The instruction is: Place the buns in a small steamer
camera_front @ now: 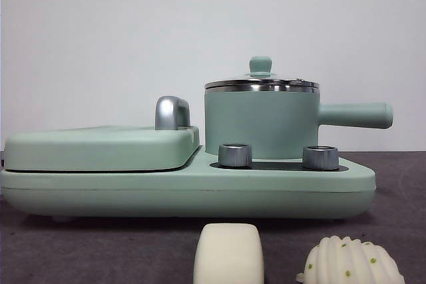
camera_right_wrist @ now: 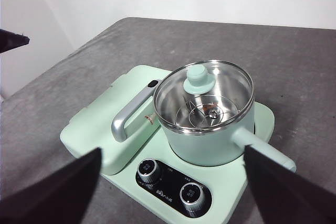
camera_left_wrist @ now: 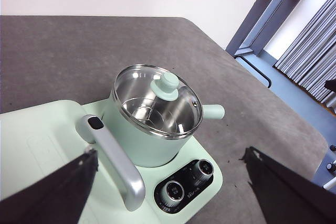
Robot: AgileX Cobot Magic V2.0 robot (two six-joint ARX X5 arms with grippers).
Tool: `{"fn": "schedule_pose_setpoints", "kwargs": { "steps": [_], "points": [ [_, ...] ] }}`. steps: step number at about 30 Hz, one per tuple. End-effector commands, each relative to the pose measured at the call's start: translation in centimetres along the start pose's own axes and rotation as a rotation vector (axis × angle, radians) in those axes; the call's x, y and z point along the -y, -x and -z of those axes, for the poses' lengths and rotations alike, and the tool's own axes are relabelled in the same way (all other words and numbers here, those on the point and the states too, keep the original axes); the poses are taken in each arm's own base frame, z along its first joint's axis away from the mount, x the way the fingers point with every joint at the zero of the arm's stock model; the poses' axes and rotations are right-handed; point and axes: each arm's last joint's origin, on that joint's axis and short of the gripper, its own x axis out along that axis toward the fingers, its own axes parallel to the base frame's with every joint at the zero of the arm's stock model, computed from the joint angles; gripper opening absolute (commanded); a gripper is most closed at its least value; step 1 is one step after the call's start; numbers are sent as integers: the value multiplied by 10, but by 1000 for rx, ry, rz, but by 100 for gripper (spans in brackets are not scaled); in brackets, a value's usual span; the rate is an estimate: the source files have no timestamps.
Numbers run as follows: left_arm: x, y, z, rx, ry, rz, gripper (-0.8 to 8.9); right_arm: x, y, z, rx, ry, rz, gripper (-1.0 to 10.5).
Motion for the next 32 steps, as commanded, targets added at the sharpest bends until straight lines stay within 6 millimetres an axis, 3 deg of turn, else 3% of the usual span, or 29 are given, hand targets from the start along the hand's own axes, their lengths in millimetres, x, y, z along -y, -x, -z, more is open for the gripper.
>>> {"fn": "schedule_pose_setpoints", "kwargs": {
  "steps": [1,9,15,22,27,32],
  "points": [
    [2,-1,-5,12,-15,14,469,-2,2,-5,14,19,-8,481],
    [-3,-33,-21,-158,21,35,468,-2,2,-5,13,-17,-10,481],
    [2,-81,-58,-325,0,72,465,-2,2,-5,12,-30,-10,481],
    [11,-144,-95,-400,-42,104,465,-2,2,-5,13,-30,-8,481],
    [18,-186,-103,-460,-129,56,465,-2,2,-5,13,-29,-8,481],
    [27,-224,-99,-486,-210,21,464,-2,2,-5,13,-29,-7,481]
  ]
}}
